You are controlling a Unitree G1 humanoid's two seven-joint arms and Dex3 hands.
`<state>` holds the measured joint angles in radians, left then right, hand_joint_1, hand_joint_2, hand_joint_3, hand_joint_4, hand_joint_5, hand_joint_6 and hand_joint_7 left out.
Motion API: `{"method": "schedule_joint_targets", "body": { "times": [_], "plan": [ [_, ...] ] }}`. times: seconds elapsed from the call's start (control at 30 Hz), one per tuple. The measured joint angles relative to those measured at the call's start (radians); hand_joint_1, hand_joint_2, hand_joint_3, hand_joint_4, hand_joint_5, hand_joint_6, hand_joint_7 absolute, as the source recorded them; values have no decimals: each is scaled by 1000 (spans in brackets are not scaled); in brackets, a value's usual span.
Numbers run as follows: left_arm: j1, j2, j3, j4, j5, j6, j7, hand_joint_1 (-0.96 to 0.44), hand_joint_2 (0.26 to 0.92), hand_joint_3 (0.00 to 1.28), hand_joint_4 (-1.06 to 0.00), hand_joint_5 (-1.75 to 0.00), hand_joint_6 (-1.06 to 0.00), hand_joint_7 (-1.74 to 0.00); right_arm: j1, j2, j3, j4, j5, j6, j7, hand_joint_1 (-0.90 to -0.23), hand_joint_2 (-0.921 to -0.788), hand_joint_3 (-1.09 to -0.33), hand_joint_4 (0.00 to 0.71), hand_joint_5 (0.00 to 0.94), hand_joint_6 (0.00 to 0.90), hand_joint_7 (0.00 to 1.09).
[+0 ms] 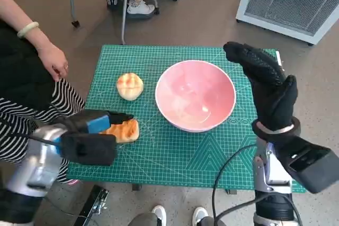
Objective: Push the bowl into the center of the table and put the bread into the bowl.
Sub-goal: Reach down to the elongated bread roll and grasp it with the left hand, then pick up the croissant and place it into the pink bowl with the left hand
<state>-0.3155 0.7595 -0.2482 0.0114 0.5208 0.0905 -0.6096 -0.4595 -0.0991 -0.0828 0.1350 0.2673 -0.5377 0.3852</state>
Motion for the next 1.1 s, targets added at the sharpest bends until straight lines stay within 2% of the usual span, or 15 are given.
{"method": "schedule_joint_targets", "body": {
  "times": [0.07,0.17,0.27,0.3,0.33,0.37,0.4,0.43,0.5,0.73,1.1],
  "plan": [
    [-7,-10,-8,17,20,-1,22,-118,787,5,-486,-54,-497,-57,0,0,1,0,0,0,-3,-686,-921,-677,153,0,79,425],
    [-11,-28,-17,38,51,-3,69,-25,809,8,-686,-104,-633,-102,1,0,2,0,-1,0,-7,-686,-921,-679,152,0,76,430],
    [-10,-42,-22,52,73,-10,108,26,822,11,-826,-158,-728,-142,2,-1,3,0,-1,0,-8,-684,-921,-679,152,0,75,434],
    [-9,-46,-22,54,76,-14,123,96,841,14,-810,-356,-755,-159,2,-2,3,0,-1,0,-9,-684,-921,-679,152,0,74,435],
    [-8,-48,-22,55,80,-22,138,196,870,28,-772,-658,-791,-188,2,-2,3,0,-1,0,-9,-683,-921,-679,153,1,73,436],
    [-6,-49,-22,56,88,-34,156,126,888,33,-775,-830,-722,-520,2,-2,3,0,-1,0,-10,-681,-921,-679,153,1,73,437],
    [-3,-50,-21,56,93,-44,170,81,900,40,-773,-945,-673,-737,2,-2,4,0,-1,0,-10,-681,-921,-679,153,1,72,439],
    [0,-49,-20,56,95,-55,183,52,906,45,-769,-1026,-646,-867,2,-2,4,0,-1,0,-10,-680,-921,-679,153,1,71,440],
    [7,-49,-15,55,96,-77,207,28,911,42,-776,-1088,-636,-967,2,-3,4,0,-2,0,-12,-680,-921,-679,153,1,70,442],
    [26,-46,19,42,90,-137,245,4,915,20,-803,-1134,-651,-1026,2,-6,4,0,-6,0,-14,-682,-921,-682,153,1,67,449],
    [28,-46,104,-17,50,-195,274,2,911,22,-822,-1068,-637,-1100,2,-7,4,12,-6,-1,-14,-678,-921,-690,149,0,56,457]
  ]
}}
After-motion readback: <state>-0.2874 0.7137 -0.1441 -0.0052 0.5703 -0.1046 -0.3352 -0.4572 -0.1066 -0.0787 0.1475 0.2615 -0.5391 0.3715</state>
